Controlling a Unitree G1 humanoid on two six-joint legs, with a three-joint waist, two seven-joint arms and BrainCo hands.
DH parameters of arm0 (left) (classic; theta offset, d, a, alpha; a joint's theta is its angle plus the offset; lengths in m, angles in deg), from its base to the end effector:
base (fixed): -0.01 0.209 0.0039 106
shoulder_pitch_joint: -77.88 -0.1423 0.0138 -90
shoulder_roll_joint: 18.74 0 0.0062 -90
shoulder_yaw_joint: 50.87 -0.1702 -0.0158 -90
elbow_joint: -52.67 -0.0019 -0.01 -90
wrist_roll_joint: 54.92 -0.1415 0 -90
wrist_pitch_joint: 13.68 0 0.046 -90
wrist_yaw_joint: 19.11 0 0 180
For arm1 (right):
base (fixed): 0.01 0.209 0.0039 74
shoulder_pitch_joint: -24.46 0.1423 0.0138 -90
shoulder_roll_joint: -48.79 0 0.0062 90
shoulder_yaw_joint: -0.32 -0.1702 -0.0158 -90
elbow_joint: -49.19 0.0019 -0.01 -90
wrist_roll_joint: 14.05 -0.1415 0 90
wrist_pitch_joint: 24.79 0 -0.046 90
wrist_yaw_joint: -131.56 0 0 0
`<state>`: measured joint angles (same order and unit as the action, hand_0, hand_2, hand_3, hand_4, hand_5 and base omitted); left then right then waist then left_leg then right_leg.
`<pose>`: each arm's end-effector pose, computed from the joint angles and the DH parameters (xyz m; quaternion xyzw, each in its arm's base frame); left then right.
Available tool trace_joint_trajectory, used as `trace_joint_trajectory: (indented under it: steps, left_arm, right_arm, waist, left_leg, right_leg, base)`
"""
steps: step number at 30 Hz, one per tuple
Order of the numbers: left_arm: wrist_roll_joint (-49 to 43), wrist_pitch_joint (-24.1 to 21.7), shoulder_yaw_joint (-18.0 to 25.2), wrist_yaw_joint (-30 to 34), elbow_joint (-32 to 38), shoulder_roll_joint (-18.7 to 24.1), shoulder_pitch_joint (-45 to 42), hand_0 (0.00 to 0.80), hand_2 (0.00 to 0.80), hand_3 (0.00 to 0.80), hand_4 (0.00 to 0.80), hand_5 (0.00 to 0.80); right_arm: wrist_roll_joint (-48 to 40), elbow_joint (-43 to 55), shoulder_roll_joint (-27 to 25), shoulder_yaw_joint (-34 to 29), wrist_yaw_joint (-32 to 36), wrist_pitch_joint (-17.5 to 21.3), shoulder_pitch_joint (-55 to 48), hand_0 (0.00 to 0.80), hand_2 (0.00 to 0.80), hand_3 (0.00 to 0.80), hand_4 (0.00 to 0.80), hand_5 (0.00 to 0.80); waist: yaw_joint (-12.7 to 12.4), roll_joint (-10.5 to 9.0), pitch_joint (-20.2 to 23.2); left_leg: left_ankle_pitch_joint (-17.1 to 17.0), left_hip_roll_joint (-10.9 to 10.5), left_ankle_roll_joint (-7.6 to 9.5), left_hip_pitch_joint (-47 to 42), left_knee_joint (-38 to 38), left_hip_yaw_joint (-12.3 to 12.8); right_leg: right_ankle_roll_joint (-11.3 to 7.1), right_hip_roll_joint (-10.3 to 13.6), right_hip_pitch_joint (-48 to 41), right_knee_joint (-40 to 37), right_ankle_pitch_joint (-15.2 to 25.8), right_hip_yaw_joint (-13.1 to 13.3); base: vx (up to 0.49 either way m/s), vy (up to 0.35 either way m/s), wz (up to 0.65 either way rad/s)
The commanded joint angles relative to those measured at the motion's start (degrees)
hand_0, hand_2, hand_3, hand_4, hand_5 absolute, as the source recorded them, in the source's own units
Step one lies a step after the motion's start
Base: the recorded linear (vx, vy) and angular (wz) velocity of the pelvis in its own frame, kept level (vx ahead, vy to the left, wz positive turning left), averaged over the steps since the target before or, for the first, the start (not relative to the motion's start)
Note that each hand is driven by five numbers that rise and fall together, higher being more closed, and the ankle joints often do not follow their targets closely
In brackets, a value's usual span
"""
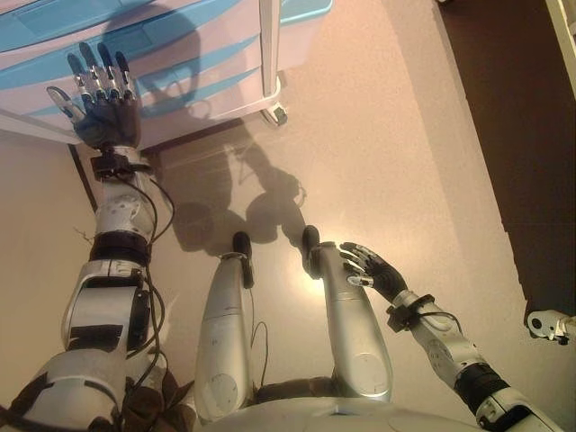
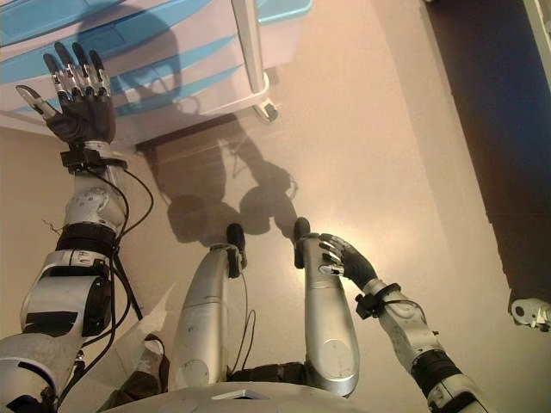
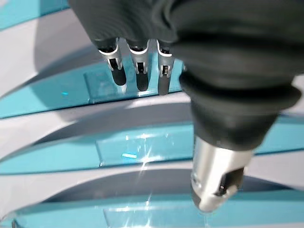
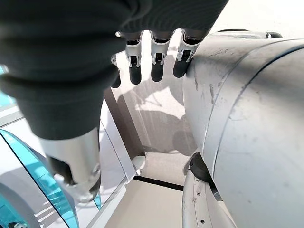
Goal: Open the drawer and pick up the medicine
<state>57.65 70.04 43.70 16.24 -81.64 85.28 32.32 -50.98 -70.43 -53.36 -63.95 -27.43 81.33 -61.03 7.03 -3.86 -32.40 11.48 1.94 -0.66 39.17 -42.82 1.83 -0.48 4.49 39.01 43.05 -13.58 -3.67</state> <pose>0.3201 0.2648 0.1583 -0.6208 -0.3482 -0.1335 0.6895 0.1896 -0.2055 -0.0120 0.0457 0.1474 0.2352 0.9596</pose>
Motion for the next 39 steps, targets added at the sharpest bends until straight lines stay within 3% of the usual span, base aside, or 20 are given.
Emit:
trace_joint_trajectory:
  steps: [1,17,39]
  left_arm:
    - [0.4,1.1,-1.3,0.9,-1.1,1.8,0.1,0.0,0.0,0.0,0.0,0.0]
    - [0.4,4.9,-2.2,2.4,-4.7,-2.2,-0.6,0.0,0.0,0.0,0.0,0.0]
    - [0.4,-2.4,-2.4,0.1,-3.8,3.7,5.5,0.0,0.0,0.0,0.0,0.0]
  right_arm:
    - [0.2,-1.3,-0.5,4.8,1.4,-2.2,-4.6,0.0,0.0,0.0,0.0,0.0]
    - [-0.7,-1.9,0.9,5.8,1.4,-2.0,-3.1,0.0,0.0,0.0,0.0,0.0]
    - [0.2,-2.0,-0.5,5.4,1.9,-1.3,-3.9,0.0,0.0,0.0,0.0,0.0]
  waist:
    - [-0.1,1.0,2.6]
    - [-0.2,0.0,2.6]
    - [0.6,0.6,2.6]
  left_leg:
    - [1.6,-3.0,5.08,-2.2,9.6,7.4]
    - [1.5,-2.5,5.01,-2.8,10.4,7.6]
    - [2.7,-2.6,5.84,-2.1,9.4,8.4]
  right_leg:
    - [-1.7,-1.1,3.3,2.2,1.8,-0.4]
    - [-2.5,-1.4,2.9,2.5,2.7,-1.0]
    - [-2.83,-1.0,4.3,2.4,3.6,0.0]
  base:
    - [0.0,0.0,0.0]
    - [-0.005,-0.011,0.0]
    - [0.006,0.019,-0.01]
